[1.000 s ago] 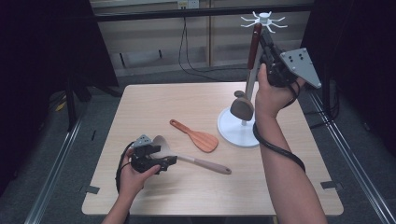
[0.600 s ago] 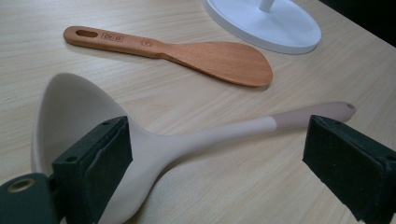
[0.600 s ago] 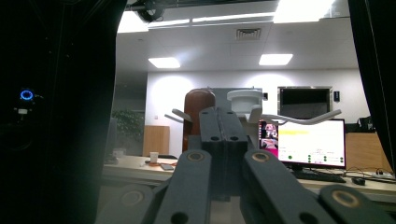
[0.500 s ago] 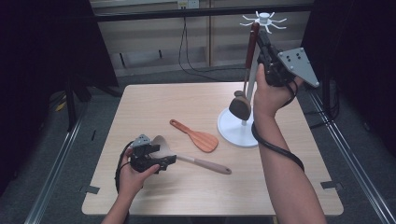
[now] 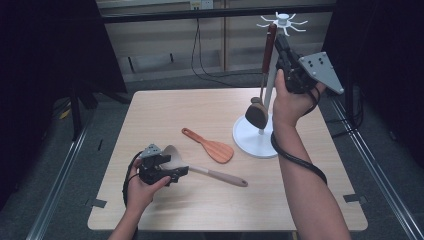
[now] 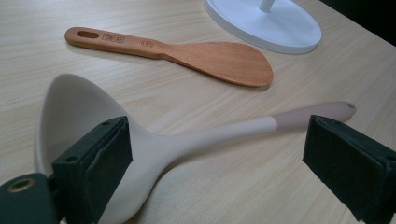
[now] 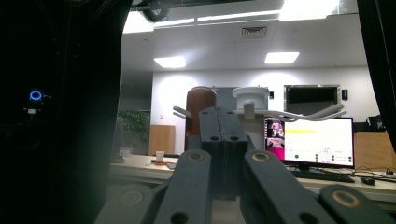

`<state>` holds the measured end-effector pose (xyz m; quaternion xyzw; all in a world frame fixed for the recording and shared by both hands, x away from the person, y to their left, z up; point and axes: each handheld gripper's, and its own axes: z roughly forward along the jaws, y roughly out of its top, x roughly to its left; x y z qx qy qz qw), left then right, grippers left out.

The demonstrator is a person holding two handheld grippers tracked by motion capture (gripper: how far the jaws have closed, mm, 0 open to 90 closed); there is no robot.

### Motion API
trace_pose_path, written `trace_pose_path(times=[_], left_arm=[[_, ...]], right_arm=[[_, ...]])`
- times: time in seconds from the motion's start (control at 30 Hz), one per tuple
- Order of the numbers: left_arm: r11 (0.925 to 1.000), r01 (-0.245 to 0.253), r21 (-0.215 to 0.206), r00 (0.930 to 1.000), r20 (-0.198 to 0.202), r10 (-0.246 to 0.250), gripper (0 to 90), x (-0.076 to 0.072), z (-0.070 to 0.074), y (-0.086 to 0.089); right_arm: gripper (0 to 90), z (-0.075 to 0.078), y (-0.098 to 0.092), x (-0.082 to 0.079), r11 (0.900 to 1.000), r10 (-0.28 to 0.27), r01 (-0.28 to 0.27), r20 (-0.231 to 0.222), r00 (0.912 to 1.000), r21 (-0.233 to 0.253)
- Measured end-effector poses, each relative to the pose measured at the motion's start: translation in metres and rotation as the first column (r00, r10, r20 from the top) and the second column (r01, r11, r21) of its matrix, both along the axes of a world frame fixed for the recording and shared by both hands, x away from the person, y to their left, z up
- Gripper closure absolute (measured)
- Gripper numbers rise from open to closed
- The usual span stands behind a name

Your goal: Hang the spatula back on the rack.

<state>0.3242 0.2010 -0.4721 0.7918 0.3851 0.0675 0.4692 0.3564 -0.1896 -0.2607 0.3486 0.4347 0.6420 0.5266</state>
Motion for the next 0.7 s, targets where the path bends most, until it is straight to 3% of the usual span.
trace_pose_path(times=[0.13, 0.47, 0.7], left_arm=[[1.0000, 0.002, 0.007, 1.0000, 0.001, -0.002, 8.0, 0.000, 0.000, -0.001], [0.9999, 0.008, 0.009, 1.0000, 0.004, -0.008, 7.9, -0.001, 0.000, -0.004], [0.9999, 0.005, 0.012, 1.0000, 0.004, -0.005, 7.8, -0.002, 0.001, -0.005]], right_arm=[[90.0, -0.004, -0.002, -0.004, 1.000, 0.020, -0.020, -0.005, 0.9998, -0.020], [88.8, -0.018, -0.011, -0.018, 0.998, 0.067, -0.067, 0.001, 0.9977, -0.006], [82.3, -0.031, -0.015, -0.029, 0.994, 0.109, -0.109, 0.000, 0.9940, 0.006]])
